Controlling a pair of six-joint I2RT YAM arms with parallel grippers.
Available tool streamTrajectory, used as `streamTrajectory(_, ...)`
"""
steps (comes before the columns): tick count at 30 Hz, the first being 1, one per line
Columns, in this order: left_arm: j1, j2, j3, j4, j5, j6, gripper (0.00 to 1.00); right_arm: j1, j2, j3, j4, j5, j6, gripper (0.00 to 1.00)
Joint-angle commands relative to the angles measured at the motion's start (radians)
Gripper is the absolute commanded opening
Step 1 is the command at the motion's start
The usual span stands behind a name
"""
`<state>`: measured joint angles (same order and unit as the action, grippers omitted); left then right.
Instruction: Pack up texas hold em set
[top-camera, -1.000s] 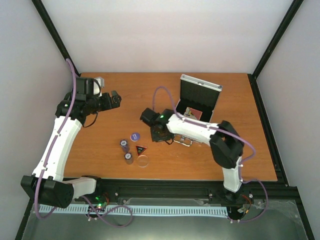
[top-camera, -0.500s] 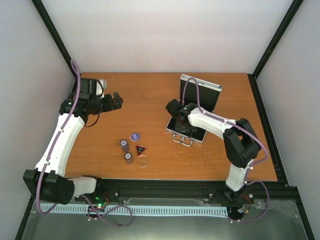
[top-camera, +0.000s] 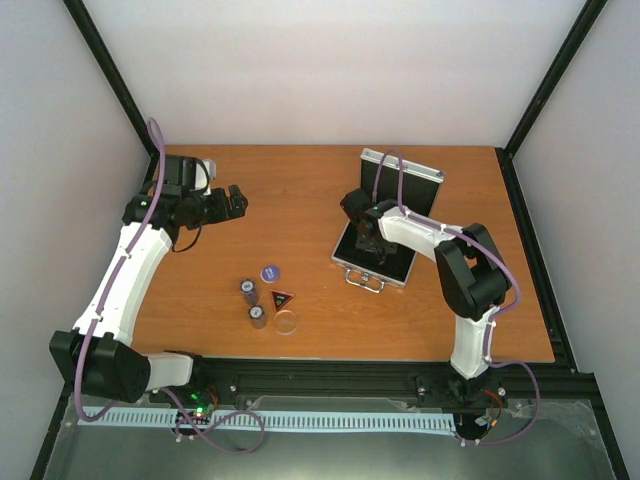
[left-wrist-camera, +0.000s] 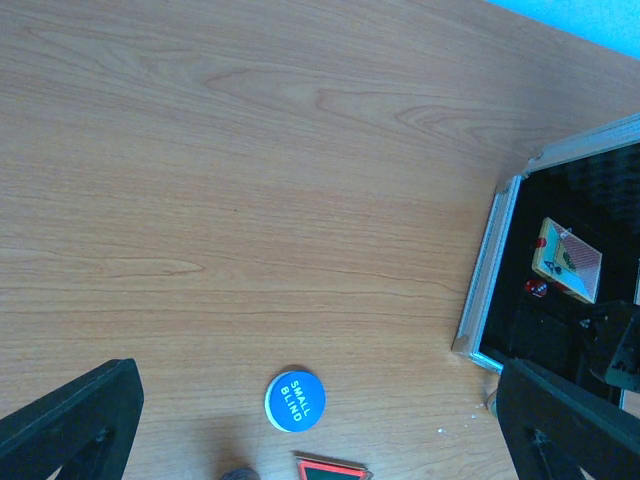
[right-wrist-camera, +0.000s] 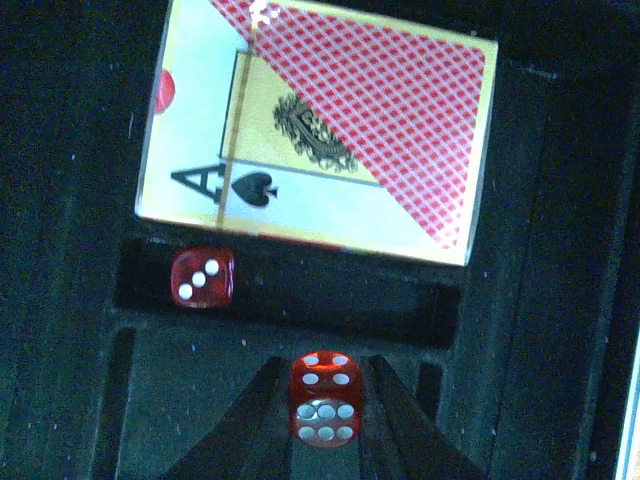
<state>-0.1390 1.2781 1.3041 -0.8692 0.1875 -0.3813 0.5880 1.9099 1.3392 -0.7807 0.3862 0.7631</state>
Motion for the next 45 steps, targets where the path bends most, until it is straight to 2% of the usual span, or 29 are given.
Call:
streamTrajectory(1,0.006,0.006,0.02,0.006,-0.002,0.002,1.0,-0.023,0.034,0.048,0.043,0.014,-0.024,0.17)
streamTrajectory(23,0.006,0.032,0.03,0.006,-0.018,0.01,1.0,-0.091,0.106,0.055,0.1,-0.035,-0.054,0.18)
streamTrajectory(29,0.006,0.04,0.036,0.007,-0.015,0.013,1.0,-0.094,0.115,0.051,0.104,-0.047,-0.055,0.27)
streamTrajectory(33,0.005,0.039,0.037,0.007,-0.014,0.016,1.0,-0.094,0.111,0.048,0.103,-0.046,-0.053,0.4)
streamTrajectory(41,0.006,0.04,0.039,0.007,-0.012,0.018,1.0,-0.094,0.069,0.052,0.097,-0.049,-0.058,0.39)
streamTrajectory(45,0.006,0.042,0.045,0.007,-0.01,0.018,1.0,-0.094,0.021,0.054,0.078,-0.043,-0.064,0.43)
